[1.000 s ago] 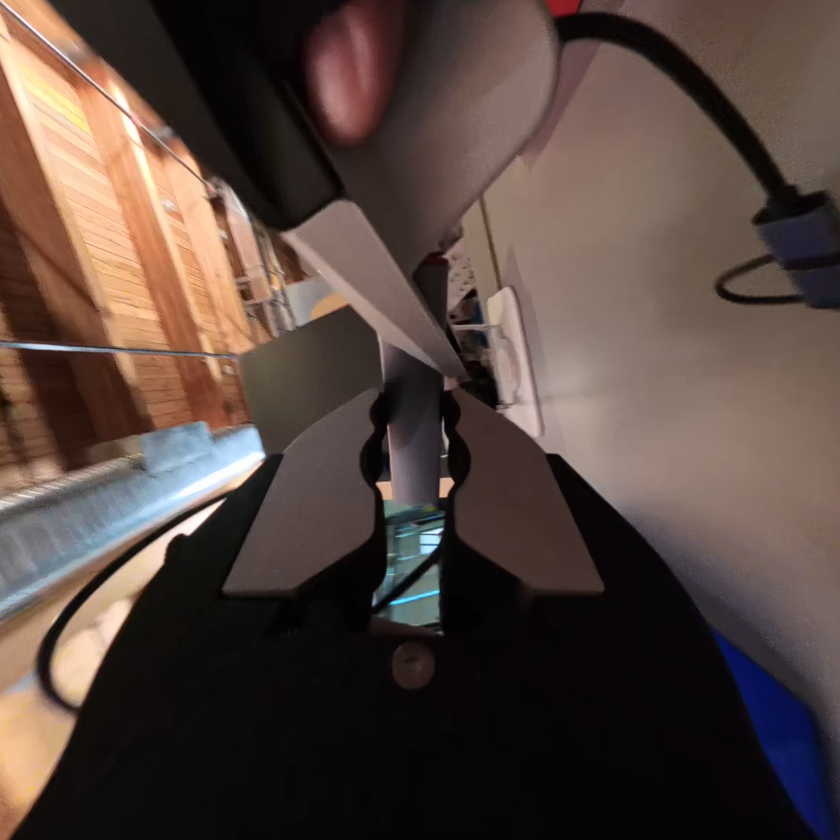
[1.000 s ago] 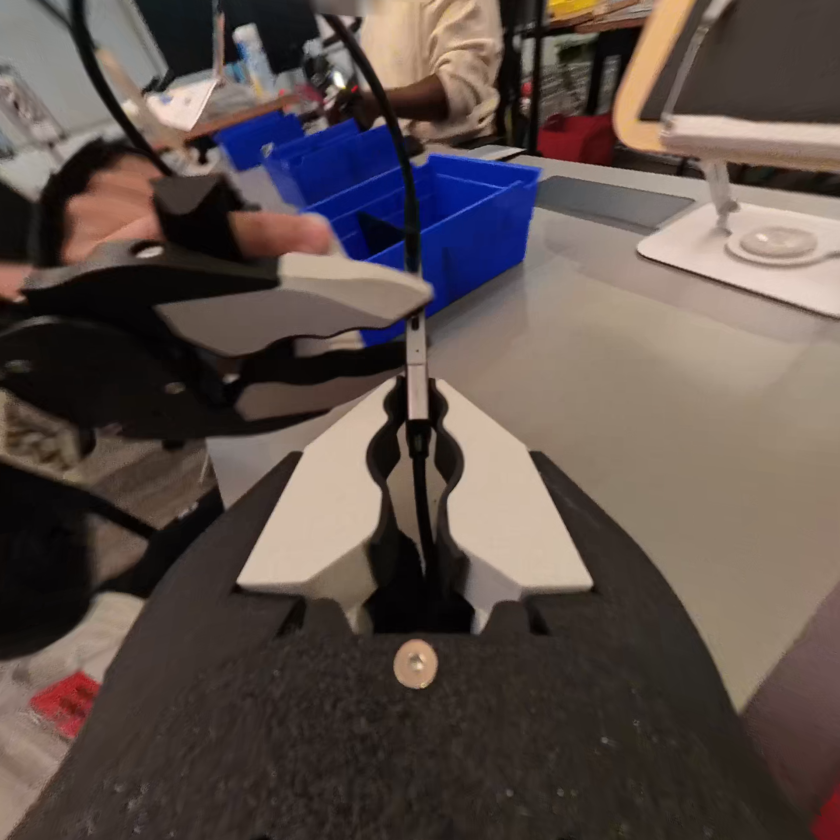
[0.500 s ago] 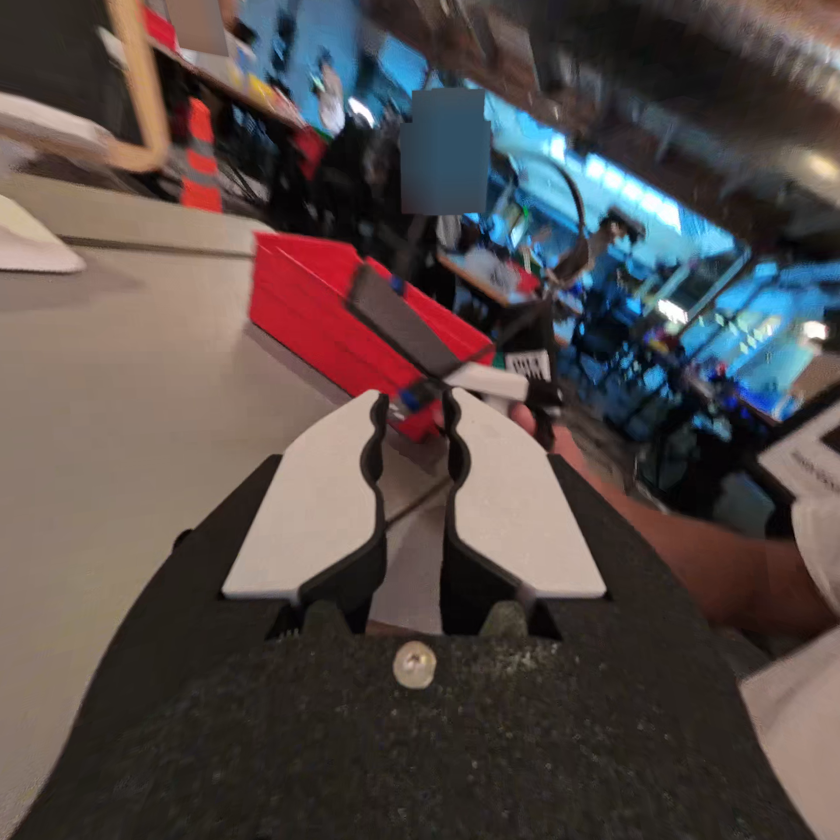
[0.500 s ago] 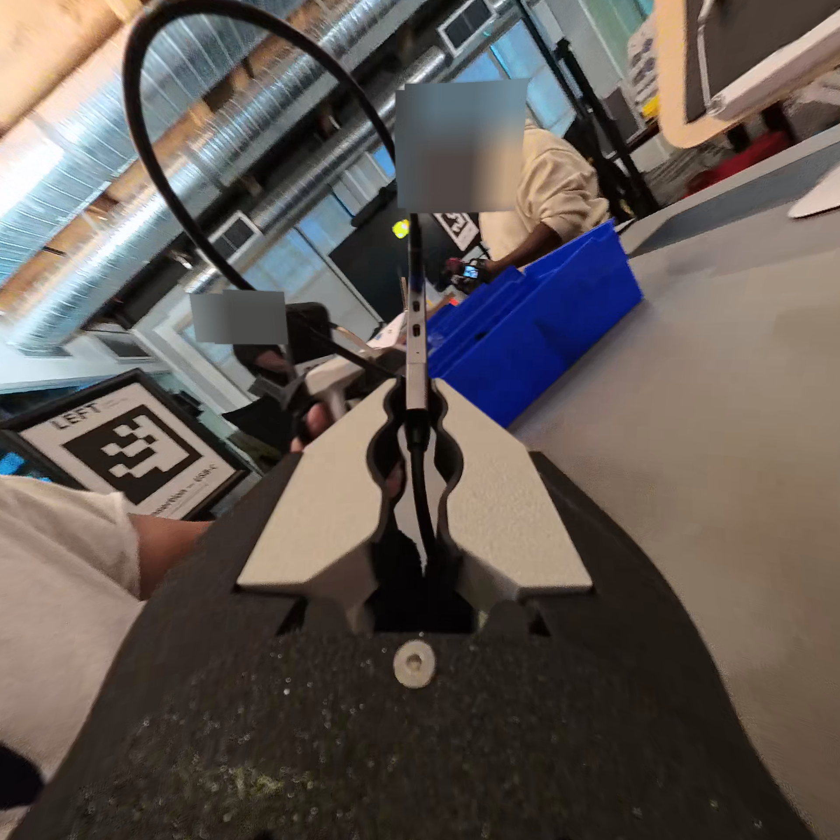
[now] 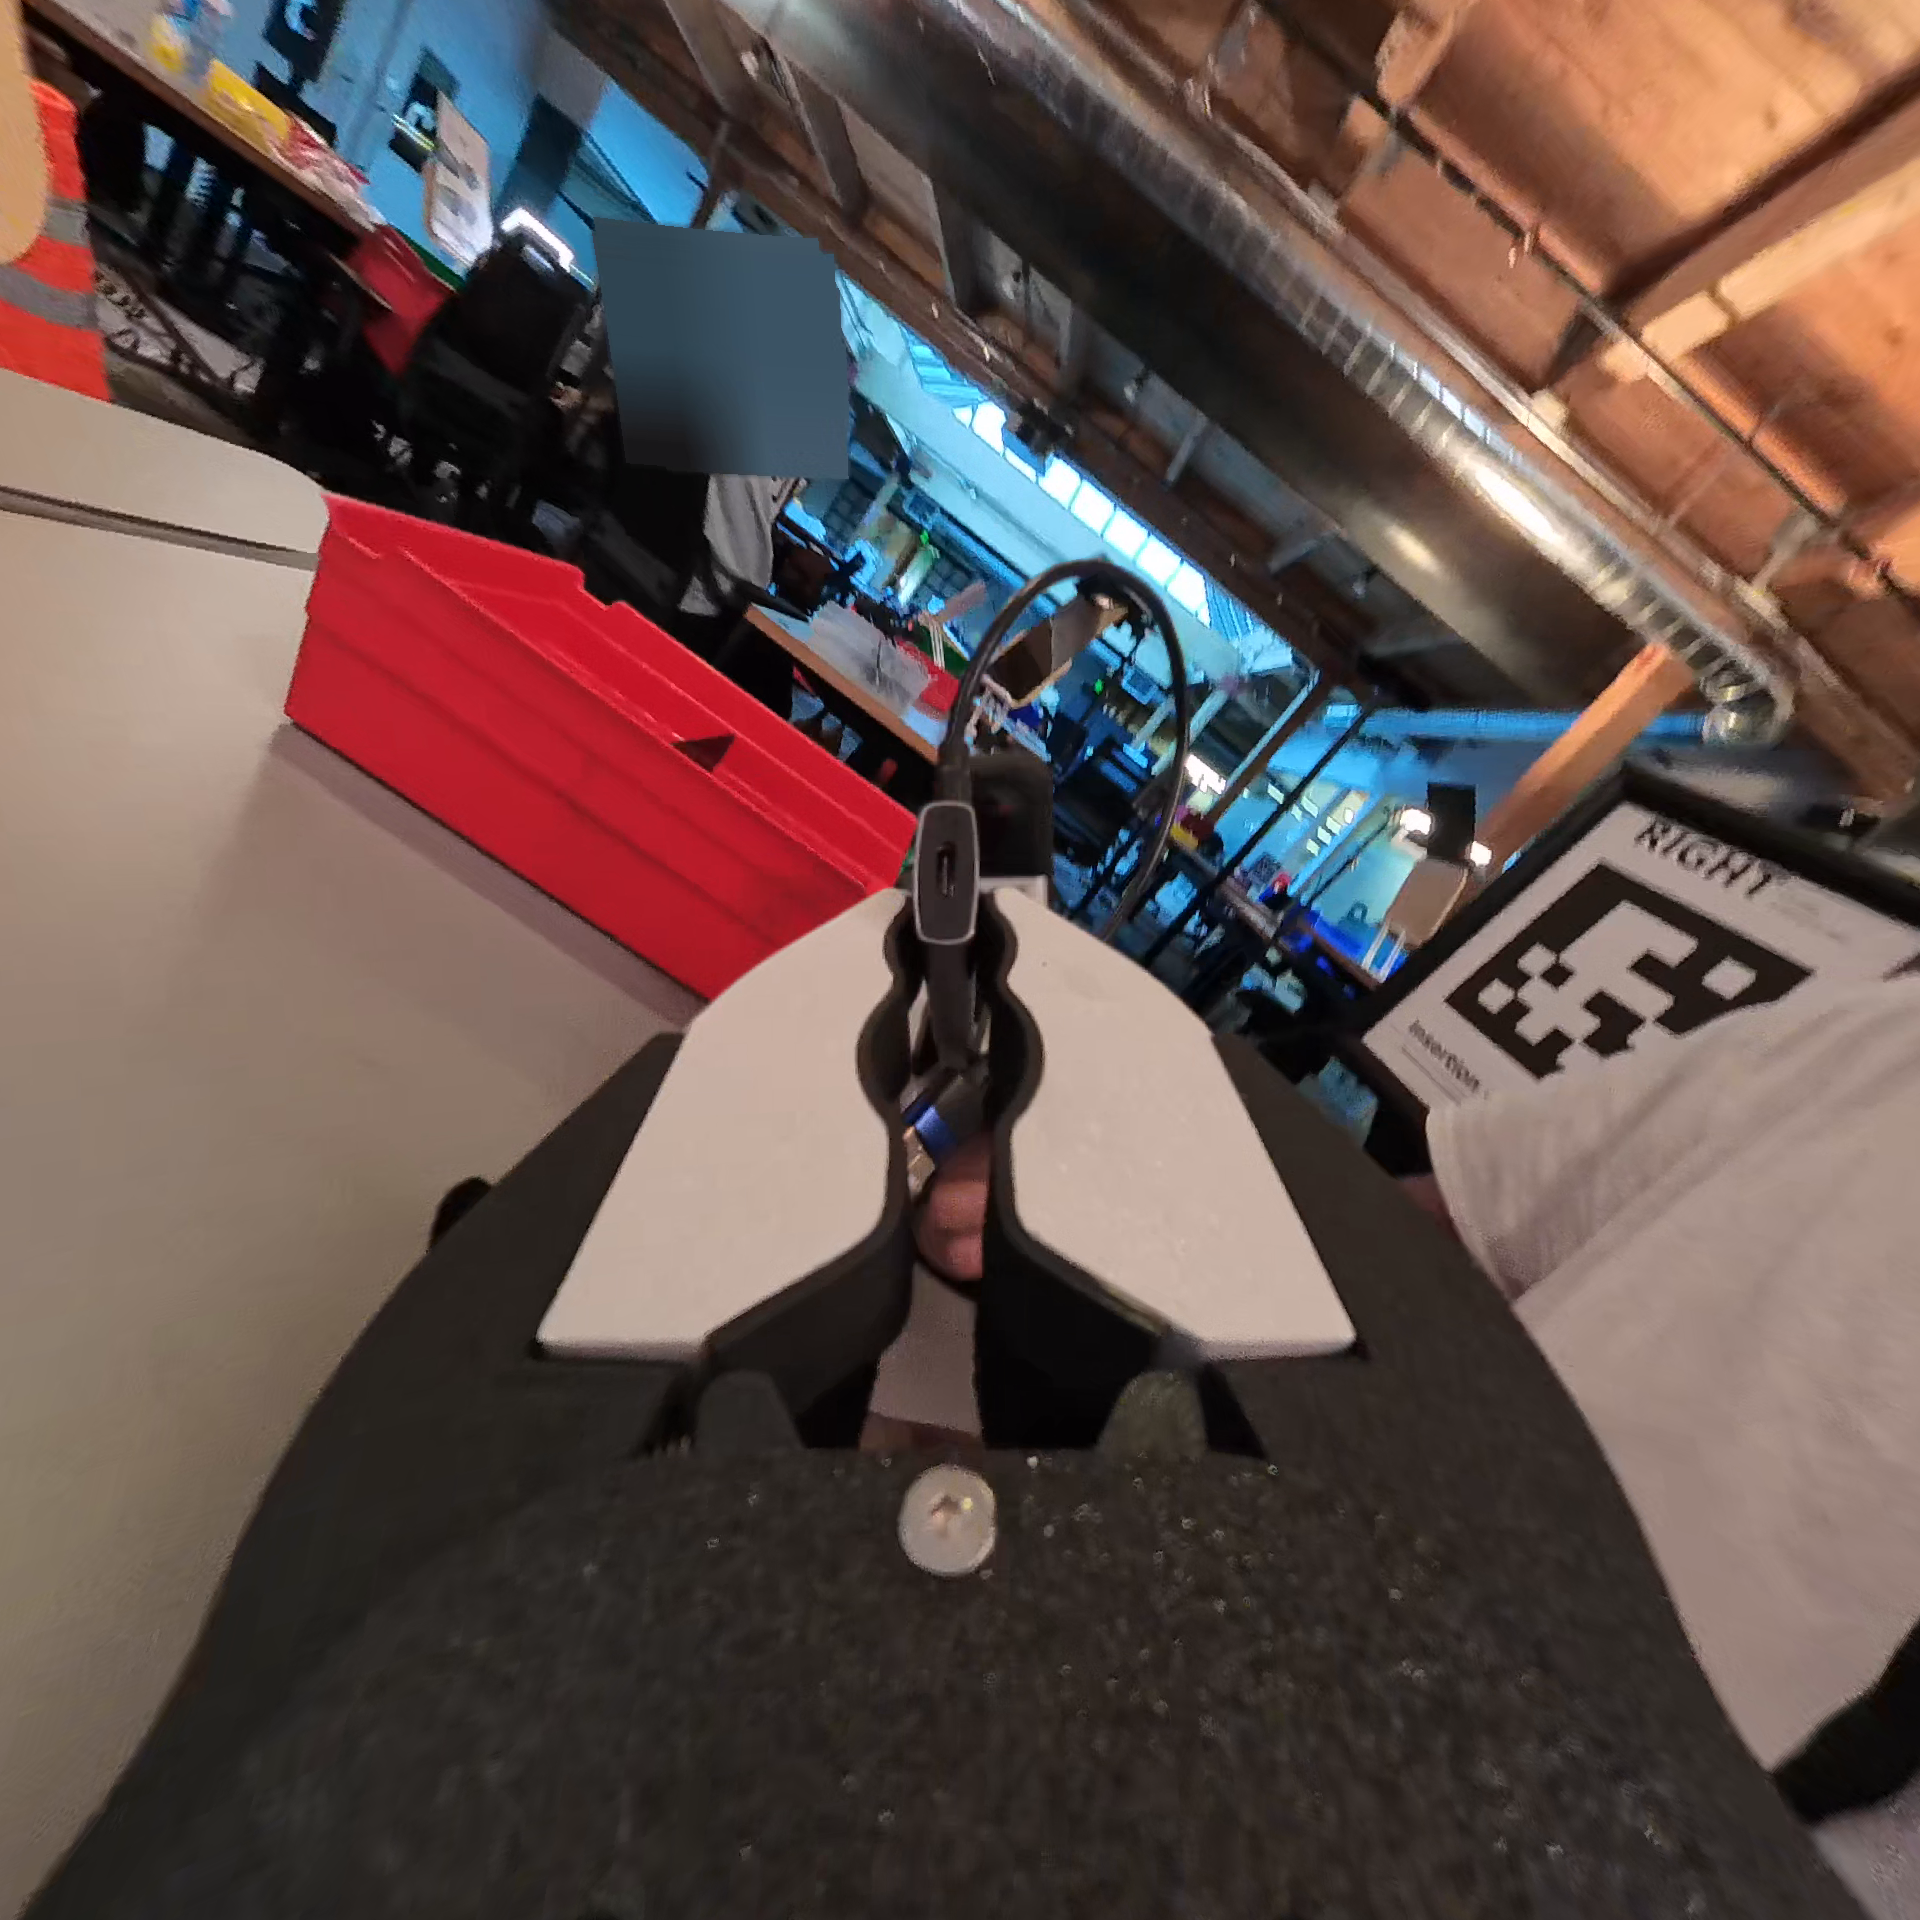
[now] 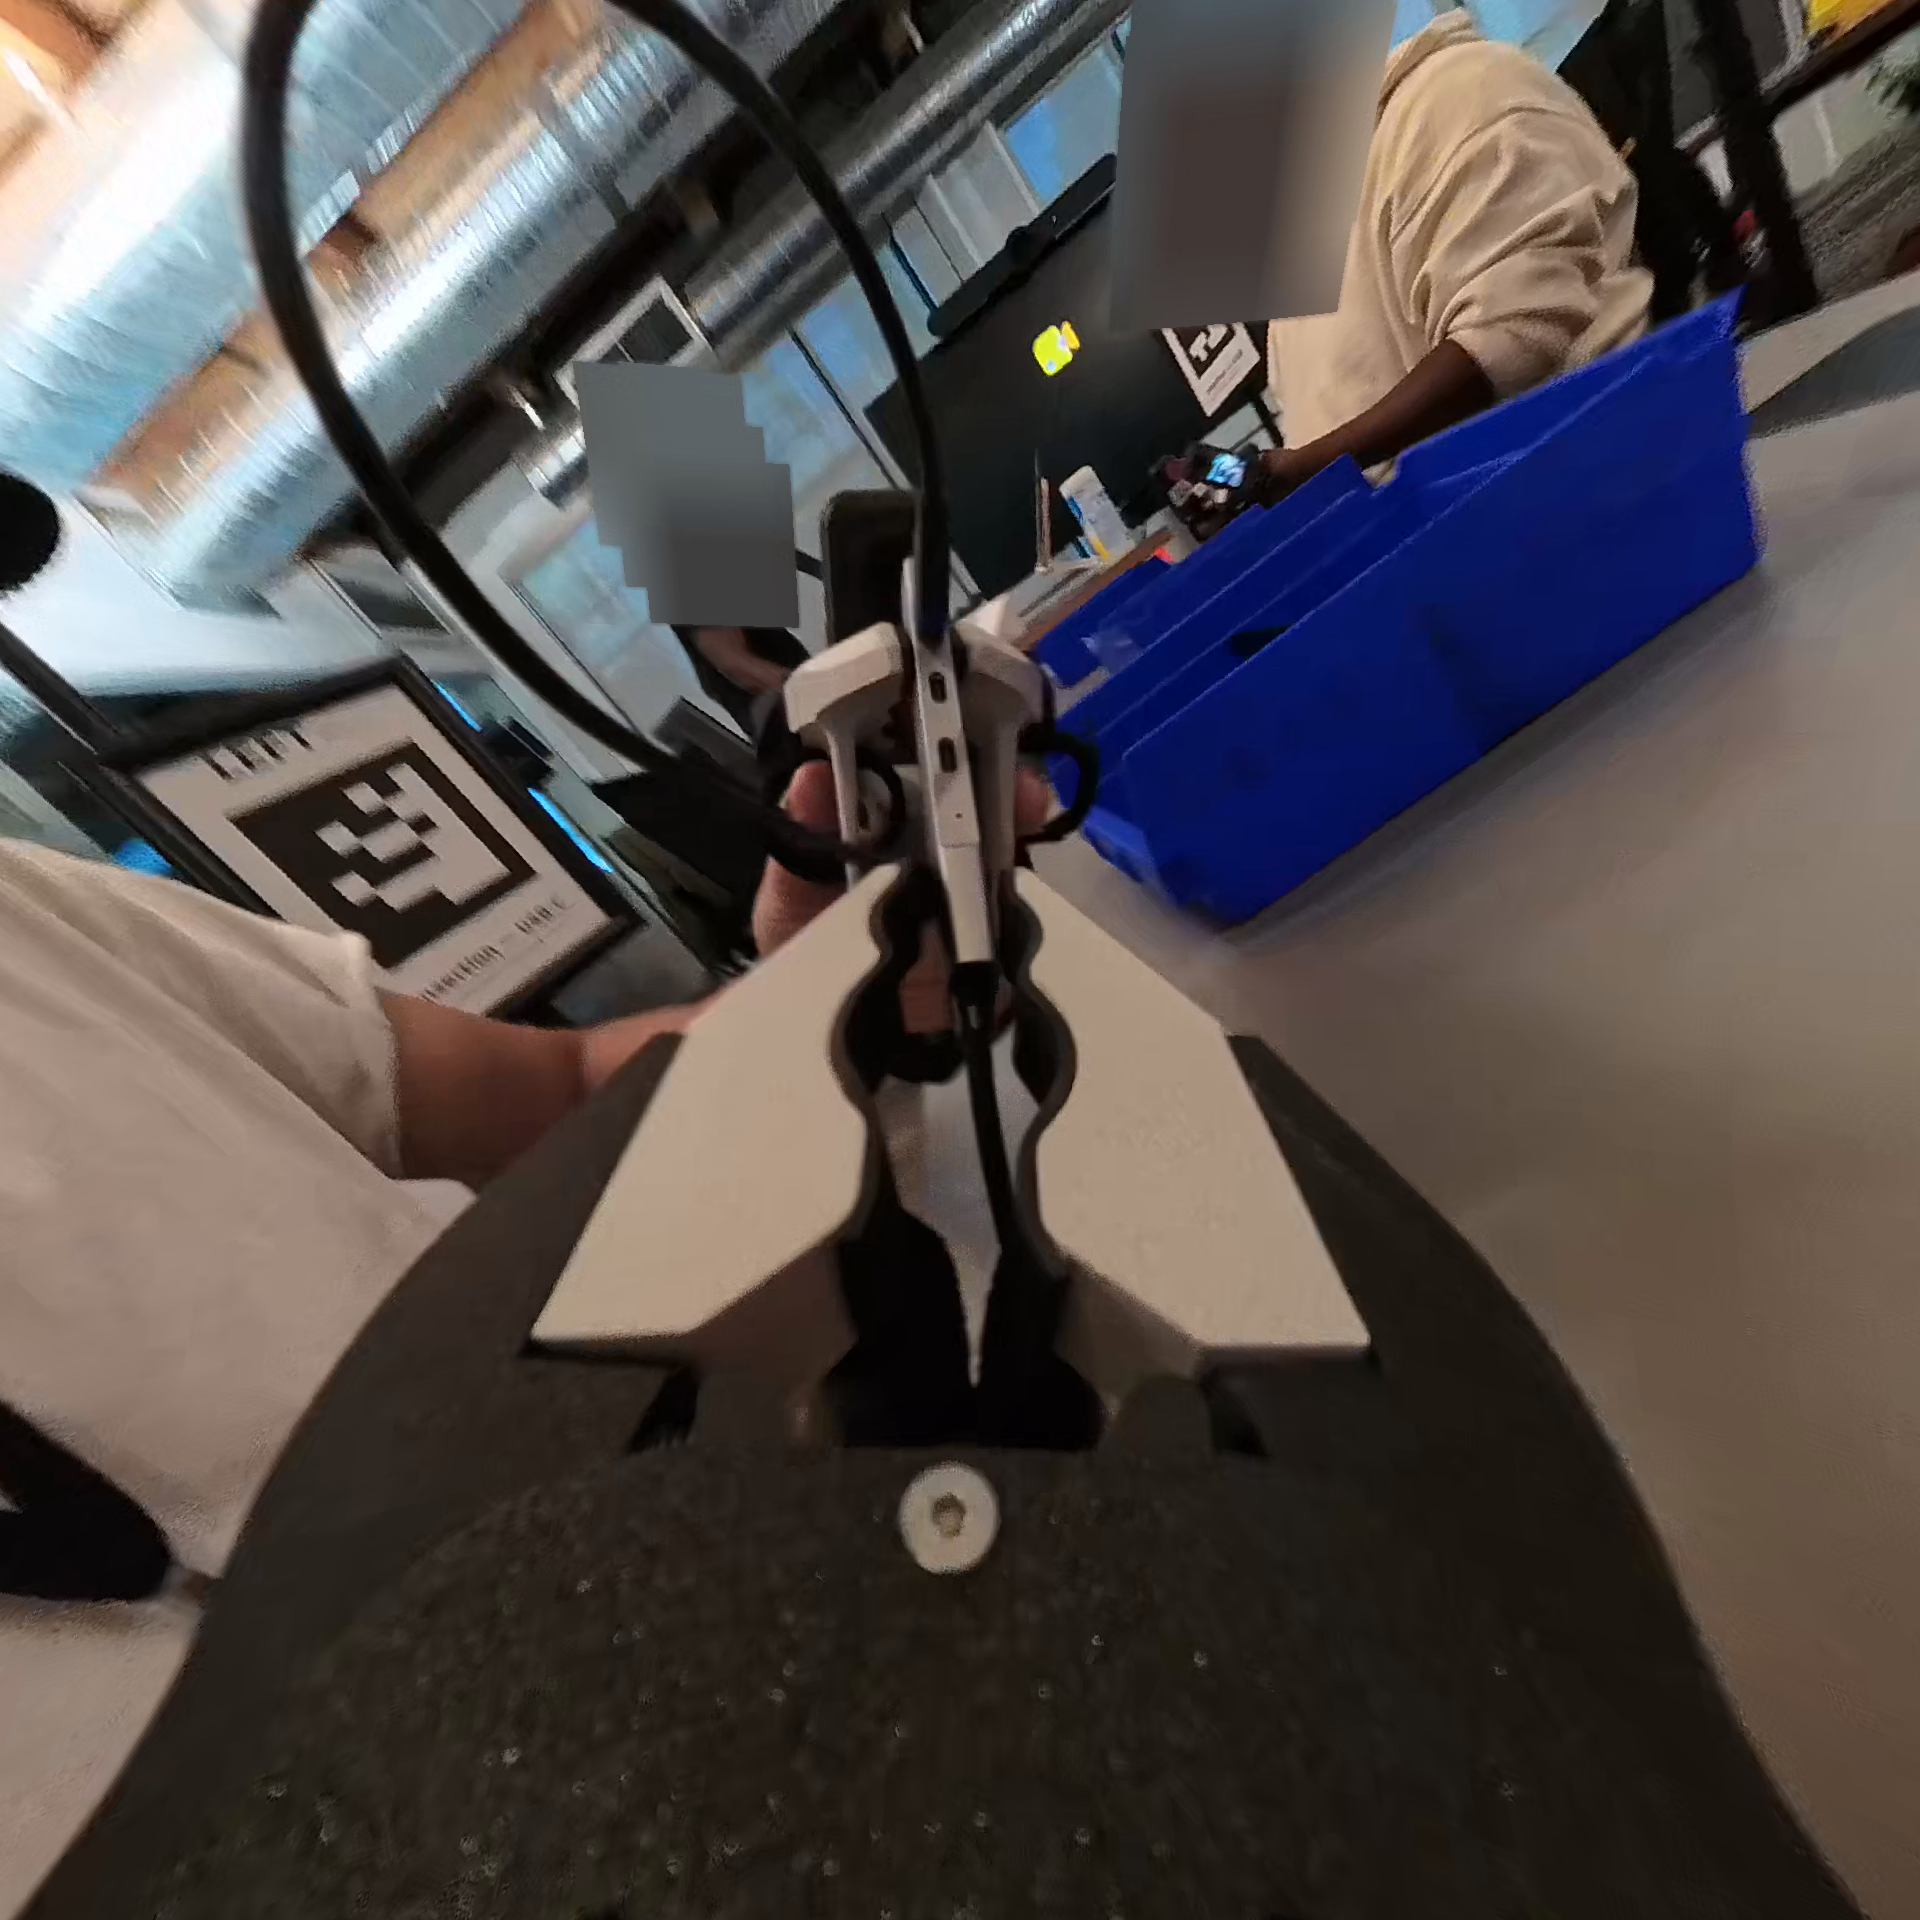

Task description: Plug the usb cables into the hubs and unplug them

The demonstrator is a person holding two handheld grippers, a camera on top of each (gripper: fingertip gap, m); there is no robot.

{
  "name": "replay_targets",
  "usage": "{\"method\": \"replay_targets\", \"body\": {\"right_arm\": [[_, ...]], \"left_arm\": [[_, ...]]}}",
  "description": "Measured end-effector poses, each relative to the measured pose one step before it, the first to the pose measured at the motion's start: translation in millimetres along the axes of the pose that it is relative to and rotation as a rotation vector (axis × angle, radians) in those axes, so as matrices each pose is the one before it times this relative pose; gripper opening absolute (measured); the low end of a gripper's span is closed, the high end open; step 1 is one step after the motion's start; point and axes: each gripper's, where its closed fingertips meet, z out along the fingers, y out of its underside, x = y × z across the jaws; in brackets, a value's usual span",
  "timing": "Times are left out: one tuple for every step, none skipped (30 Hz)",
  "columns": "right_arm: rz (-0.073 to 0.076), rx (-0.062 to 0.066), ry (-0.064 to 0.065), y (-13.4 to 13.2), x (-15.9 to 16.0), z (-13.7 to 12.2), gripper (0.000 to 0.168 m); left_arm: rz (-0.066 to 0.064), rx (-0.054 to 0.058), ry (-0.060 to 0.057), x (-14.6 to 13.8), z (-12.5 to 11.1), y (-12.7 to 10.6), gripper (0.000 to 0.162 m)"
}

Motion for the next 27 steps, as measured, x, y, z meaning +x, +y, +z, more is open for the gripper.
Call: {"method": "replay_targets", "body": {"right_arm": [[-0.0734,-0.0224,0.022,-3.75,-0.24,-4.73,0.025],[-0.0776,-0.0422,0.0134,-2.57,-1.68,-6.49,0.034],[-0.0837,-0.0596,0.0083,-0.85,-2.6,-7.95,0.037],[-0.0991,-0.0873,0.0155,2.88,-1.62,-9.41,0.038],[-0.104,-0.1061,0.038,6.27,2.05,-11.56,0.038],[-0.086,-0.0812,0.0638,3.43,6.27,-13.25,0.038],[-0.0541,-0.026,0.0717,-4.37,8.33,-13.83,0.038],[-0.0242,0.0206,0.0469,-11.46,5.49,-13.24,0.038],[-0.0038,0.0452,0.0151,-14.8,1.29,-10.95,0.037],[0.0005,0.0417,-0.0041,-13.41,-1.77,-7.91,0.037],[0.0004,0.0372,-0.0082,-11.02,-3.15,-4.16,0.037],[0.0061,0.0335,-0.0271,-8.31,-7.17,0.08,0.037],[0.0168,0.0258,-0.0557,-4.52,-12.17,4.51,0.037],[0.0194,0.0067,-0.0538,1.37,-11.72,9.2,0.036],[0.0028,-0.0271,-0.0181,9.23,-6.2,13.1,0.037],[-0.0235,-0.0506,0.0035,14.08,-3.05,14.27,0.037],[-0.0331,-0.0479,0.0075,13.77,-2.59,13.32,0.036],[-0.0265,-0.036,0.0013,10.82,-3.09,10.98,0.033],[-0.0107,-0.0214,-0.012,7.36,-4.4,8.72,0.029],[-0.0009,-0.0139,-0.0103,4.88,-2.99,5.82,0.026],[0.0026,0.0098,-0.0006,0.96,-0.87,3.08,0.024],[0.0077,0.0146,-0.009,0.52,-1.65,1.84,0.021],[0.0137,0.0,-0.0126,2.34,-1.44,1.43,0.019],[0.0091,-0.0061,-0.0028,2.69,0.07,0.49,0.013],[-0.0035,-0.0025,0.0003,2.1,0.53,-0.55,0.009],[0.0014,-0.0049,-0.0039,1.82,-0.01,-0.74,0.009],[0.0019,-0.0086,0.0015,2.1,0.96,-0.9,0.01]], "left_arm": [[0.0265,-0.0242,0.0148,3.06,-2.32,-1.14,0.009],[0.0214,-0.037,0.02,3.67,-2.6,-0.12,0.009],[0.0267,-0.0483,0.0165,3.51,-2.72,1.31,0.009],[0.0376,-0.0468,0.0005,2.13,-2.95,1.78,0.009],[0.0504,-0.0382,-0.0194,0.37,-3.02,1.26,0.009],[0.056,-0.0423,-0.0198,0.59,-2.47,2.34,0.009],[0.0542,-0.0448,-0.0224,0.29,-1.76,2.99,0.009],[0.0547,-0.0356,-0.0303,-0.39,-1.26,2.45,0.009],[0.0548,-0.0407,-0.0193,1.2,-0.07,3.59,0.009],[0.0546,-0.0446,-0.0115,2.53,1.08,4.72,0.009],[0.0507,-0.0395,-0.0122,2.61,2.07,4.42,0.009],[0.0388,-0.0354,-0.0055,3.19,3.01,4.38,0.009],[0.0237,-0.027,0.0029,3.82,3.74,3.68,0.009],[0.0129,-0.0177,0.0082,4.09,4.36,2.71,0.009],[0.0098,-0.012,0.013,4.77,4.55,2.11,0.009],[0.0096,-0.0126,0.0145,4.91,4.63,2.28,0.009],[0.0082,-0.0129,0.0102,4.18,4.57,2.14,0.009],[0.0076,-0.0119,0.0066,3.36,4.41,1.78,0.009],[0.007,-0.0079,0.0064,3.06,3.76,1.34,0.009],[0.0044,-0.0033,0.0033,2.21,3.11,0.76,0.009],[-0.0002,-0.0011,0.0059,2.03,2.29,0.5,0.009],[-0.0022,0.0024,0.0082,2.33,1.98,-0.06,0.009],[0.0006,0.0027,0.0057,2.08,1.82,0.0,0.009],[0.004,-0.0033,0.0059,2.24,1.85,0.94,0.009],[0.0072,-0.0063,0.0028,1.63,1.45,1.07,0.009],[0.0038,-0.0031,-0.0004,0.79,0.84,0.43,0.009],[-0.0006,0.0023,-0.0001,0.25,0.4,-0.51,0.009]]}}
